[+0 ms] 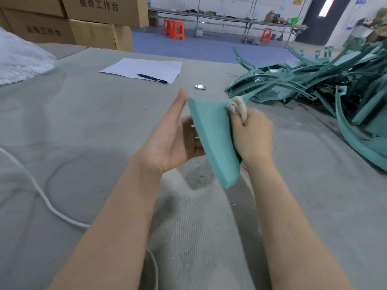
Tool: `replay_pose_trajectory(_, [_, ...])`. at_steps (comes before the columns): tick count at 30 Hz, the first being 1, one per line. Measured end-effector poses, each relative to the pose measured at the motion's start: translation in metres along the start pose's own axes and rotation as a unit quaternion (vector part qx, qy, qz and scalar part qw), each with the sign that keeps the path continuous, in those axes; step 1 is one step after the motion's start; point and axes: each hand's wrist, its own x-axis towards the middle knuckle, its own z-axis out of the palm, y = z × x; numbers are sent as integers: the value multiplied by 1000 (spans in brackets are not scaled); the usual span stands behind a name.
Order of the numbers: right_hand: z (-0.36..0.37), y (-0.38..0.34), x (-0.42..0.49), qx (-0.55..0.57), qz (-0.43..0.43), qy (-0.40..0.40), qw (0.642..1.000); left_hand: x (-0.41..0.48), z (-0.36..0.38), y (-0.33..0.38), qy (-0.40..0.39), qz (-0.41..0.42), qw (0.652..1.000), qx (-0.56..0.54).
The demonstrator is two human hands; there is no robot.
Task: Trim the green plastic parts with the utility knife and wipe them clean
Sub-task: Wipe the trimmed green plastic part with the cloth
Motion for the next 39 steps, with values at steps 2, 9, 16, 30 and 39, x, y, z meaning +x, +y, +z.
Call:
replay_pose_trajectory(2, [-3,10,3,12,49,57,997,-2,9,1,-40,37,998,7])
replay_pose_trajectory(9, [12,1,2,188,78,33,979,9,20,-19,162,136,968,138])
replay_pose_trajectory(16, [10,-3,0,342,174,17,923,2,9,-3,125,173,940,266])
replay_pose_trajectory(30, [-5,51,17,421,411,117,800,-11,22,5,74,191,871,447])
replay_pose_trajectory(39, [-3,16,12,415,296,47,859,-9,6,14,291,265,846,359])
